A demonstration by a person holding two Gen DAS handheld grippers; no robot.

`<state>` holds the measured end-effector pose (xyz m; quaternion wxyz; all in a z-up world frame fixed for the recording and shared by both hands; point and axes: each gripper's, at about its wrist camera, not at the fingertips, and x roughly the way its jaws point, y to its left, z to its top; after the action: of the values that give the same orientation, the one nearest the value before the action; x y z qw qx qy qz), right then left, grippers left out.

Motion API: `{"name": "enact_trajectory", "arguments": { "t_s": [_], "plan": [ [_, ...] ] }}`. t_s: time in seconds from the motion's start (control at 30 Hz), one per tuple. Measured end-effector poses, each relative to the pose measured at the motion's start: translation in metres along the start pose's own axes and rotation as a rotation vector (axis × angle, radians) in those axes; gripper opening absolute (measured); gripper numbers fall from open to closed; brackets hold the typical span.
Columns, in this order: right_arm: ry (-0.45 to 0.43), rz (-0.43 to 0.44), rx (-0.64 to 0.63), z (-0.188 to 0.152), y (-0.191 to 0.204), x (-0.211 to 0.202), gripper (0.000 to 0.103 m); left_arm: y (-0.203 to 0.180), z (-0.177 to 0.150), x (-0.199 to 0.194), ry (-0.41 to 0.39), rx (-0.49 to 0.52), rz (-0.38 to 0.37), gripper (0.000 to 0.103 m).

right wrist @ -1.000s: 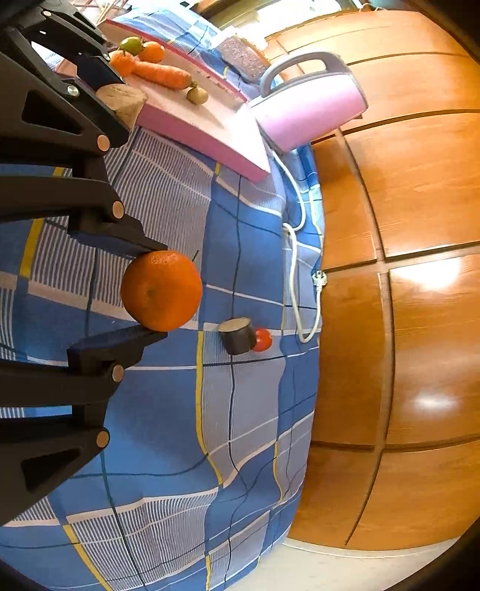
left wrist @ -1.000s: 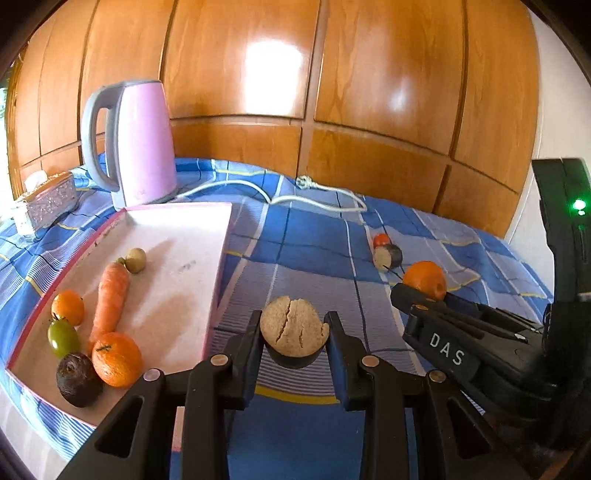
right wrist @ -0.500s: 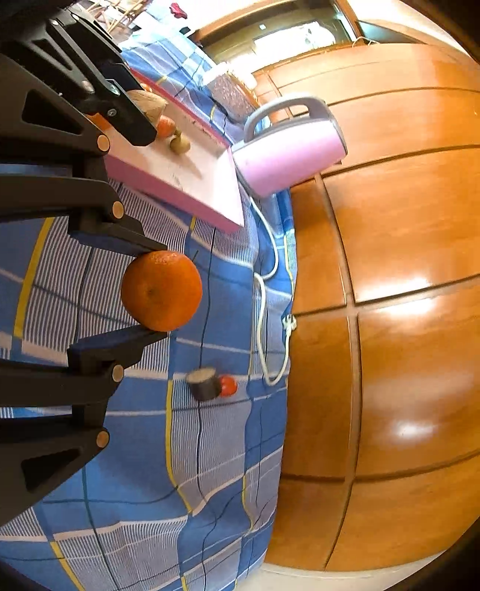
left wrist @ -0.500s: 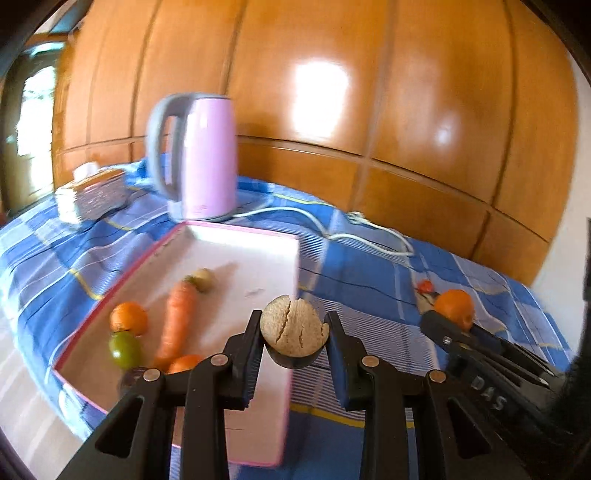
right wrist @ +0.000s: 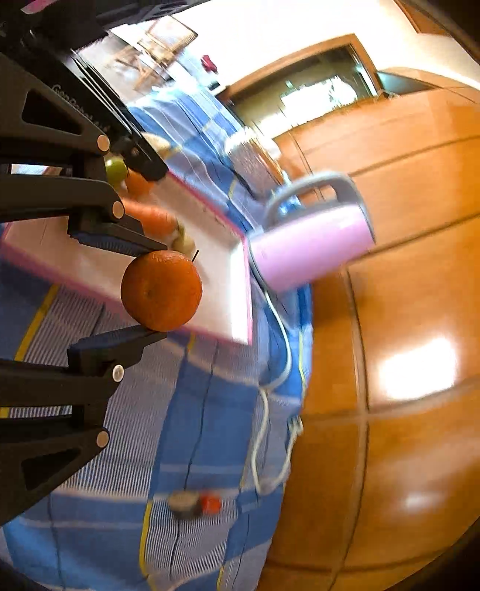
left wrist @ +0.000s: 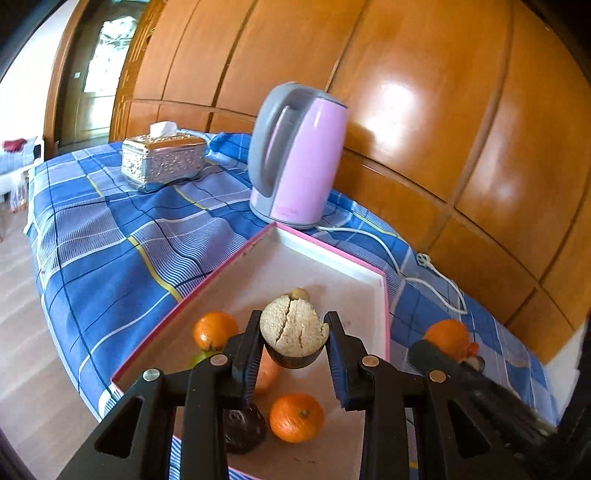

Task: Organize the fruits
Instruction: 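Lower the cut fruit into the tray and open the left tool while the right releases the tangerine, then withdraw both tools from the tray toward the red tomato and dark slice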

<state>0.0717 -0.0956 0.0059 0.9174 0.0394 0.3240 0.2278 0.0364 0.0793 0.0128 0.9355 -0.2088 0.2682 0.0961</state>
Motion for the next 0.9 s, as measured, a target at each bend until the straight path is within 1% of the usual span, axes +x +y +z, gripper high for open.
{"name": "enact_trajectory", "arguments": {
  "t_s": [0.1,0.27,0.3,0.37,0.5,0.63,0.77,0.9],
  "plan": [
    [0.027,0.015,-0.001,0.001,0.006,0.015,0.04,0.007,-0.001,0.008,0.013,-0.035,0.015,0.035],
    [0.08,0.028,0.027,-0.003,0.003,0.031,0.042,0.018,-0.002,0.018,0.041,-0.1,0.038,0.049],
    [0.088,0.031,0.035,-0.004,0.002,0.034,0.042,0.018,-0.002,0.018,0.042,-0.104,0.044,0.05],
    [0.091,0.034,0.045,-0.007,0.0,0.034,0.042,0.018,-0.003,0.019,0.044,-0.111,0.058,0.057],
    [0.091,0.037,0.037,-0.008,0.002,0.033,0.042,0.021,-0.004,0.019,0.043,-0.125,0.078,0.062],
    [0.087,0.021,0.038,-0.009,0.0,0.028,0.043,0.016,-0.006,0.021,0.053,-0.099,0.098,0.063],
    [0.086,-0.009,0.04,-0.012,-0.006,0.022,0.043,0.004,-0.009,0.02,0.041,-0.04,0.115,0.063],
    [0.082,-0.032,0.025,-0.014,-0.009,0.014,0.044,-0.002,-0.01,0.019,0.034,-0.009,0.119,0.064]
  ]
}}
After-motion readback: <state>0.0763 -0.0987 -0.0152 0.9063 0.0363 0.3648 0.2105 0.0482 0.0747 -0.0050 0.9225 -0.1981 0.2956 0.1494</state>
